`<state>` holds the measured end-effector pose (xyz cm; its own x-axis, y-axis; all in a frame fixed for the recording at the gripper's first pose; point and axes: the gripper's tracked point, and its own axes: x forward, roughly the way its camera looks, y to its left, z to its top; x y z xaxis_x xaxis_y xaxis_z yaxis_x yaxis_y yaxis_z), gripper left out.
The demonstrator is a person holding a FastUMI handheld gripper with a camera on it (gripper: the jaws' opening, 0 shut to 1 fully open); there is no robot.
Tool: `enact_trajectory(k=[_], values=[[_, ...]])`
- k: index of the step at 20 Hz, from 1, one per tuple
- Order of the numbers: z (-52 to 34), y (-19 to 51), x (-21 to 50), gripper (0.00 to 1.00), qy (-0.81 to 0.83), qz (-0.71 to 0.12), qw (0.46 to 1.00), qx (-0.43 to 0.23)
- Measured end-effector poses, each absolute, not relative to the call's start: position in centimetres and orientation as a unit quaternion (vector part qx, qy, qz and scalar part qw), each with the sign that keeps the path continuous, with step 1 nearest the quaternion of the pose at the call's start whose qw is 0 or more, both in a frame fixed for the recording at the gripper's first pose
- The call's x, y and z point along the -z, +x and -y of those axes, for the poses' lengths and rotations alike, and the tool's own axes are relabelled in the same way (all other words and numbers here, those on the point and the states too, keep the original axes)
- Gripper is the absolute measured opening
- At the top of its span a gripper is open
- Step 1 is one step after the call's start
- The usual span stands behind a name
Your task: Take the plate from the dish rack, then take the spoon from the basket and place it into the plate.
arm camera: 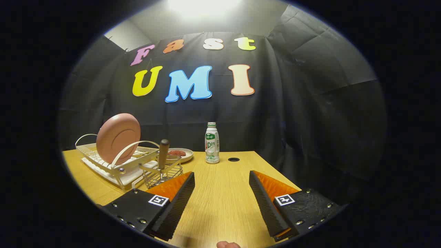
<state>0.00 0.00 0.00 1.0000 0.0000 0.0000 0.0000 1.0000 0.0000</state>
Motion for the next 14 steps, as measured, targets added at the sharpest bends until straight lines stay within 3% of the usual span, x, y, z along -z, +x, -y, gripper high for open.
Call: enact_trajectory(k=[5, 14], values=[[1.2, 1.7, -4.5, 0.97, 0.018, 0.019, 0.999, 0.019], [-3.3, -5.4, -15.4, 0.97, -0.003, 0.012, 1.0, 0.014]])
